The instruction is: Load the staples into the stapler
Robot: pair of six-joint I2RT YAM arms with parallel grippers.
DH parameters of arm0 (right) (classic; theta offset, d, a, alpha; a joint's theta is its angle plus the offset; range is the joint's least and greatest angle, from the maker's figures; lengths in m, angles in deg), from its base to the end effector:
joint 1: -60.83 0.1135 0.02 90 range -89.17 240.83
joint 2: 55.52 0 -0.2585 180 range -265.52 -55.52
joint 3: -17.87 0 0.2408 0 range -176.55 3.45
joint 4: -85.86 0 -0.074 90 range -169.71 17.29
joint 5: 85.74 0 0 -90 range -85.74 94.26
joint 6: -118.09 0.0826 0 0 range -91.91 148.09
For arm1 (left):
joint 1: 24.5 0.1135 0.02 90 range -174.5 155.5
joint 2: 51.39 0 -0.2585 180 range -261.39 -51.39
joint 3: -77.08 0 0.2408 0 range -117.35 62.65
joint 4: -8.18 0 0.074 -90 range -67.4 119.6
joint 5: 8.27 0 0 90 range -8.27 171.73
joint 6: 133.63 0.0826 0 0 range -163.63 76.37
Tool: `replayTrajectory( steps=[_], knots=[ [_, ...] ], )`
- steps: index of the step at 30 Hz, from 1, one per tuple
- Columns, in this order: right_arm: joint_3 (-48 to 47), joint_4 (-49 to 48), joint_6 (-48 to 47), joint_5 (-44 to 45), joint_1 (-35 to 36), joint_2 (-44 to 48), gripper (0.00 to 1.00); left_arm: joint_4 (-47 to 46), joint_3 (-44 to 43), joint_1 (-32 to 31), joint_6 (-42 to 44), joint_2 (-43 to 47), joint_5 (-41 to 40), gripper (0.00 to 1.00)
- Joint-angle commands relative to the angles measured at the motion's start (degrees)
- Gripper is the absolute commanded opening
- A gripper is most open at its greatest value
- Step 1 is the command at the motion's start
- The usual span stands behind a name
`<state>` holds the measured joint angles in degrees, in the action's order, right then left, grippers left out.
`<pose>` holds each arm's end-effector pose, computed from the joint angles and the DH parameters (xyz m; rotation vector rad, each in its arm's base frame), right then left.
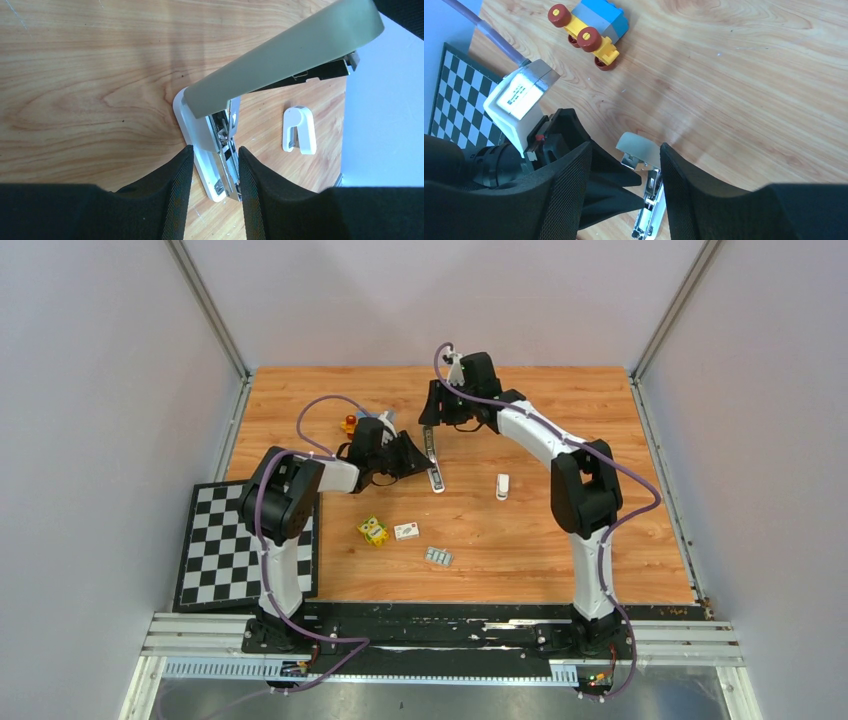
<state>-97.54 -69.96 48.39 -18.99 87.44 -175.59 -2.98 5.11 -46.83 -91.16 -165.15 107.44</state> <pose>0.4511 0.2624 0.2453 -0.3784 2.1275 0.9094 0.3854 -0.1971 0.1140 -0.2066 2.2748 -1.1631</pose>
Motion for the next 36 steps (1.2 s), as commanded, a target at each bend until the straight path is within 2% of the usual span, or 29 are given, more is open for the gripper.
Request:
replayTrajectory(
  steps=[1, 13, 25, 30, 36],
  knots=[
    [-2.5, -0.2, -1.0, -4.3, -0.1, -2.3, 0.57, 1.0, -1.8, -0.4, 1.4, -1.2, 0.0, 0.40],
    [-7.0, 1.7, -3.5, -11.2, -0.1, -5.9, 0.55, 3.8, -2.7, -1.0, 3.8, -1.7, -2.1, 0.38],
    [-6.6, 4.9, -6.6, -10.6, -0.4, -5.4, 0.43, 5.0, -3.1, -1.3, 4.5, -1.9, -2.8, 0.36],
    [-9.0, 5.0, -6.8, -8.1, -0.5, -6.3, 0.54, 5.1, -3.2, -1.4, 4.7, -2.0, -2.9, 0.36],
    [-11.8, 6.1, -6.8, -8.9, -0.5, -8.7, 0.55, 5.5, -3.4, -1.4, 5.0, -2.0, -3.0, 0.36]
  ],
)
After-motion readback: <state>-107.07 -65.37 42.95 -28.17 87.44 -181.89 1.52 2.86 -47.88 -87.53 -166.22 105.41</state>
